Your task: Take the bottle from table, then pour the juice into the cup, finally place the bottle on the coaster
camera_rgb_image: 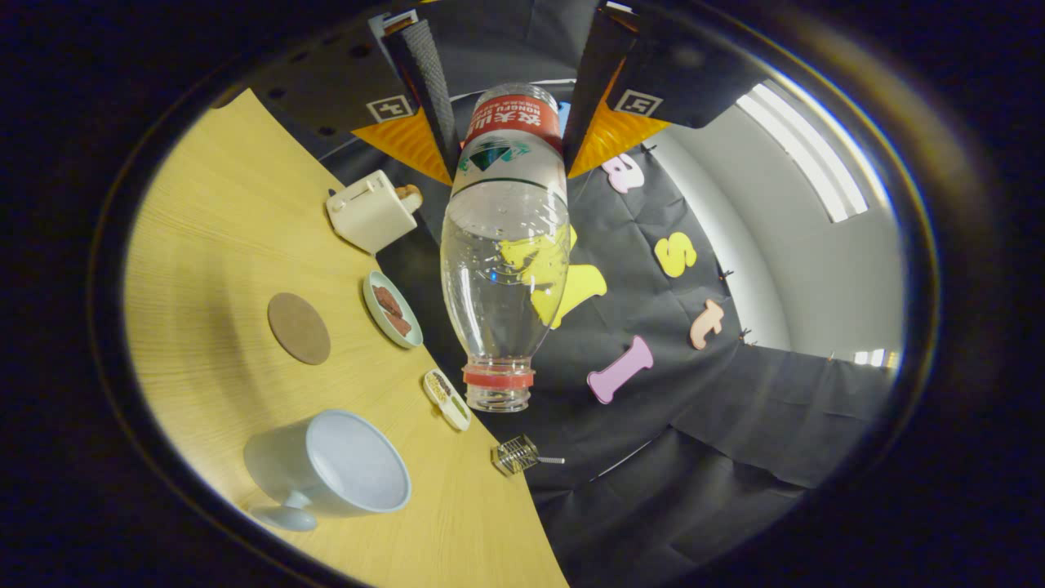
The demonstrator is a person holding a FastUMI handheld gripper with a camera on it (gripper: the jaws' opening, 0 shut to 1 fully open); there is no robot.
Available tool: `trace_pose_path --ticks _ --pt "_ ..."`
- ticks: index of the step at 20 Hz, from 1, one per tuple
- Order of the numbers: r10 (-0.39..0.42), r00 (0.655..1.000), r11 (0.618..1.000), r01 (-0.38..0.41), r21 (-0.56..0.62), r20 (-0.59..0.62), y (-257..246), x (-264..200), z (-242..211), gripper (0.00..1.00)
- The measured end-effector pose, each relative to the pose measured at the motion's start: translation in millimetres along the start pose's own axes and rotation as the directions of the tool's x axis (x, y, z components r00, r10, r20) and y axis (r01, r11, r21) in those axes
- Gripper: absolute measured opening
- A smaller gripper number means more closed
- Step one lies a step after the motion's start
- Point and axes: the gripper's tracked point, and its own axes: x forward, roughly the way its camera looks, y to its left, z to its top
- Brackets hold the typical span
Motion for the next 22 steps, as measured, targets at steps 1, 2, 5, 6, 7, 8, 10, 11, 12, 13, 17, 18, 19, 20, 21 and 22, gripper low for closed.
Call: trace_pose_path --ticks 1,2,5,6,7,8,10,11,12,13,17,18,19,20,21,22 --pt "-0.001 1.000 1.000 0.001 -0.004 0.001 -1 1 0 0.74" --pt "-0.001 1.000 1.000 0.001 -0.008 -0.001 -2 2 0 0.74" --pt "-0.008 1.000 1.000 0.008 -0.029 -0.002 -6 1 -2 0.74" --pt "-0.018 1.000 0.999 0.018 -0.048 -0.005 -10 1 -2 0.74" --pt "-0.040 0.999 0.996 0.039 -0.084 -0.014 -15 0 -3 0.74" --pt "-0.059 0.998 0.989 0.056 -0.135 -0.022 -21 -3 -5 0.74" --pt "-0.085 0.996 0.968 0.075 -0.239 -0.030 -31 -7 -3 0.74" --pt "-0.097 0.995 0.955 0.083 -0.286 -0.033 -35 -10 -3 0.74" --pt "-0.111 0.993 0.937 0.094 -0.336 -0.032 -40 -13 -2 0.74" --pt "-0.133 0.991 0.910 0.112 -0.399 -0.026 -48 -15 -1 0.74" --pt "-0.184 0.983 0.762 0.130 -0.634 -0.019 -63 -24 -7 0.74" --pt "-0.186 0.982 0.732 0.118 -0.671 -0.031 -65 -24 -12 0.74" --pt "-0.182 0.983 0.700 0.103 -0.706 -0.038 -64 -26 -17 0.74" --pt "-0.182 0.983 0.661 0.097 -0.744 -0.034 -65 -26 -18 0.74" --pt "-0.191 0.981 0.611 0.095 -0.786 -0.030 -67 -29 -22 0.74" --pt "-0.207 0.978 0.550 0.102 -0.829 -0.017 -70 -33 -21 0.74"
